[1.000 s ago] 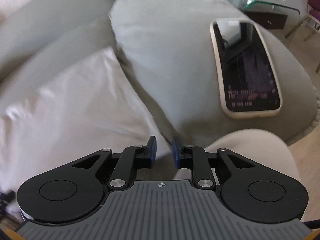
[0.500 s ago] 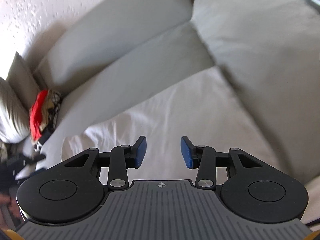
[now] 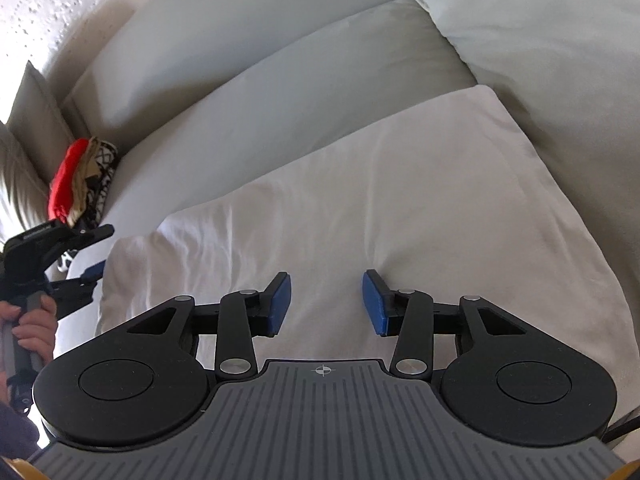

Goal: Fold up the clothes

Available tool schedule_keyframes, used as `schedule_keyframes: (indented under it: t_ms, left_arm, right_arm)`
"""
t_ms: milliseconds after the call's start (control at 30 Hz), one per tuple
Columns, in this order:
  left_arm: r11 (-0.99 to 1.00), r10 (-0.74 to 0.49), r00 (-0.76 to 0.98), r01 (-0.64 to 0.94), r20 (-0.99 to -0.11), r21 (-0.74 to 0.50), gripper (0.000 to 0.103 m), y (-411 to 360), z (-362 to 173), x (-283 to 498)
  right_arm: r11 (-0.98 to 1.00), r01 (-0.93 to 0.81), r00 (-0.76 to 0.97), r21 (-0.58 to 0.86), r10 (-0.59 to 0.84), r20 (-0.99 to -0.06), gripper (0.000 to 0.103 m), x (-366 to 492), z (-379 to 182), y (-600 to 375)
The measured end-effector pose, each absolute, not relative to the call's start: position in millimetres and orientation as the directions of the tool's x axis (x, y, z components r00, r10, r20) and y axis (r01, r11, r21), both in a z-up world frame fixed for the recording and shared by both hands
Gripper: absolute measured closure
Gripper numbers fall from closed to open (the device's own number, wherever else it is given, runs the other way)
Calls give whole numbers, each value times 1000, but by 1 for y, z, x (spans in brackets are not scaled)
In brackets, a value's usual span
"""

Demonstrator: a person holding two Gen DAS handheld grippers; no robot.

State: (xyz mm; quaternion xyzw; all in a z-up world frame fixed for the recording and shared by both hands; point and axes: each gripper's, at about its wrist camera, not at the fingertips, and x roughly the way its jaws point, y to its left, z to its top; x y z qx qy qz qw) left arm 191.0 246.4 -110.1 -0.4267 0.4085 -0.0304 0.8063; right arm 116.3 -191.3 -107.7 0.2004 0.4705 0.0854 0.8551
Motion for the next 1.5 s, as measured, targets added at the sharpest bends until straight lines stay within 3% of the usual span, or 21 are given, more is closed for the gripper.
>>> schedule_keyframes:
  t_ms: [133, 200, 300, 400, 567, 600, 700, 800, 867, 1033, 1233, 1300, 1333, 1500]
  left_arm:
    - [650, -417, 620, -308, -665, -695, 69, 243, -120, 202]
    - [652, -398, 603, -344, -691, -676, 77, 242, -127, 208]
    - [577, -390, 644, -386, -658, -720, 85, 248, -135, 209]
    - [542, -389, 676, -381, -626, -749, 102, 250, -140, 208]
    - [552, -309, 769, -334, -560, -764, 103, 258, -134, 185]
    - [572, -290, 754, -358, -590, -738, 103, 258, -138, 184]
    - [613, -245, 710, -413, -660, -673, 99, 254, -148, 184]
    - [593, -271, 709, -410, -651, -693, 92, 248, -143, 185]
    - [608, -268, 719, -390, -642, -692, 67, 244, -130, 181]
    - [753, -256, 675, -309, -692, -580, 60, 223, -95, 149]
    - [811, -256, 638, -267, -726, -520, 68, 222, -100, 121]
    - [832, -233, 637, -261, -735, -490, 79, 224, -102, 129]
    - [840, -218, 636, -264, -740, -474, 101, 223, -102, 130]
    - [854, -61, 592, -386, -804, -349, 97, 214, -101, 133]
  right_arm:
    - [910, 37, 543, 414, 330, -773, 52, 117, -107, -189]
    - [915, 29, 543, 403, 324, -774, 51, 116, -106, -186]
    - [922, 13, 546, 387, 317, -775, 48, 115, -106, -182]
    - [923, 10, 549, 385, 317, -773, 47, 114, -106, -181]
    - [918, 15, 549, 397, 324, -770, 47, 116, -107, -184]
    - [916, 18, 552, 401, 325, -768, 47, 116, -108, -184]
    - [915, 21, 556, 402, 324, -765, 47, 116, -108, -184]
    - [915, 14, 557, 403, 327, -763, 46, 116, -106, -184]
    - [901, 38, 571, 432, 336, -750, 46, 114, -103, -191]
    - [878, 72, 584, 474, 348, -733, 46, 103, -98, -211]
    - [876, 62, 578, 478, 359, -733, 46, 87, -99, -219]
    - [883, 50, 577, 467, 356, -735, 46, 84, -99, -218]
    - [888, 42, 577, 458, 352, -737, 46, 82, -99, -217]
    - [904, 18, 589, 428, 336, -735, 46, 78, -101, -214]
